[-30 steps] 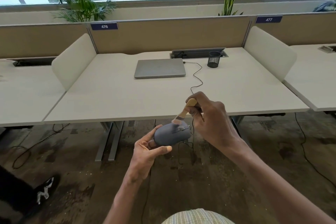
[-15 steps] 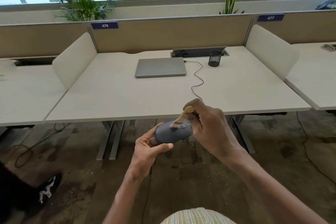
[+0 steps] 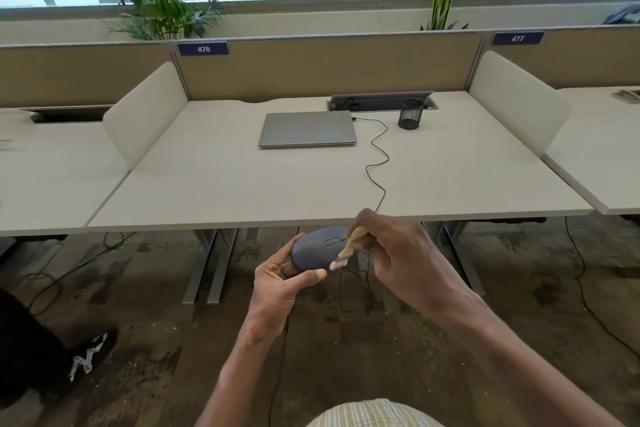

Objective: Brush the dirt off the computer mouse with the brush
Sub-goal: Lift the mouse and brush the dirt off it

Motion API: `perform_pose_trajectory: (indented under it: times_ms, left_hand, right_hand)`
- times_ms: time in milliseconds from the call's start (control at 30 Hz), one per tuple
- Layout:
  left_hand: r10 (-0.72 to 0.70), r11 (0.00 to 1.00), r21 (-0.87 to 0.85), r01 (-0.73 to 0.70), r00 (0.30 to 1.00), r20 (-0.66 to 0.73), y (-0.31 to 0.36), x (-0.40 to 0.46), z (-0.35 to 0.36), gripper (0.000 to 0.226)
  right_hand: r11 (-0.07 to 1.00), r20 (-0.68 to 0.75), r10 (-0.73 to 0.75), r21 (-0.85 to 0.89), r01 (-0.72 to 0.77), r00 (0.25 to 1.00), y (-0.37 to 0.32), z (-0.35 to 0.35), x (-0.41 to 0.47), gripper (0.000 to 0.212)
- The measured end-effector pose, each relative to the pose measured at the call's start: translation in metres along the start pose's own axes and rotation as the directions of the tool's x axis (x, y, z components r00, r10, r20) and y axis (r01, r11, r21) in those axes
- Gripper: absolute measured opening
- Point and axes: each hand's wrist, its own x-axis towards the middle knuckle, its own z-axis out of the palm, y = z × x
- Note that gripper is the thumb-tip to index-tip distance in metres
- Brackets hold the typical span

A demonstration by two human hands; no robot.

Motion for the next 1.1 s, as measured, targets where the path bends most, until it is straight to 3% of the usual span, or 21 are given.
perform_pose_trajectory:
  times_ms: [100, 267, 467, 667, 800, 967, 1100]
  left_hand:
    - [0.008, 1.0, 0.003, -0.008, 1.0, -0.002, 0.002, 0.001, 0.002, 0.082]
    - [0.014, 1.0, -0.011, -0.014, 1.0, -0.025, 0.0, 0.001, 0.002, 0.083]
    - [0.032, 0.998, 0.062, -0.032, 0.999, 0.003, -0.001, -0.003, 0.003, 0.078]
    - [0.043, 0.992, 0.114, -0.047, 0.998, 0.038, -0.001, -0.009, 0.005, 0.078]
    - [0.055, 0.99, 0.125, -0.06, 0.998, 0.044, 0.002, -0.01, 0.006, 0.078]
    - [0.076, 0.985, 0.148, -0.083, 0.996, 0.048, 0.002, -0.01, 0.008, 0.071]
    - [0.069, 0.98, 0.18, -0.079, 0.996, 0.062, -0.004, -0.011, 0.002, 0.074]
  right_hand:
    - [0.999, -0.061, -0.04, 0.008, 0.041, 0.997, -0.002, 0.001, 0.004, 0.025]
    - [0.996, 0.014, -0.093, 0.001, 0.093, 0.996, -0.006, 0.01, -0.009, 0.027]
    - [0.998, -0.122, 0.001, 0.061, 0.007, 0.992, -0.007, 0.007, -0.002, 0.018]
    - [0.995, -0.119, 0.053, -0.081, -0.063, 0.991, 0.005, 0.005, 0.033, 0.018]
    - [0.999, -0.176, 0.032, -0.028, -0.038, 0.984, -0.004, 0.003, 0.054, 0.025]
    - [0.995, -0.109, 0.087, 0.053, -0.082, 0.99, -0.014, 0.016, 0.074, 0.014]
    - [0.987, -0.07, 0.161, 0.012, -0.161, 0.984, 0.001, 0.017, 0.079, 0.01]
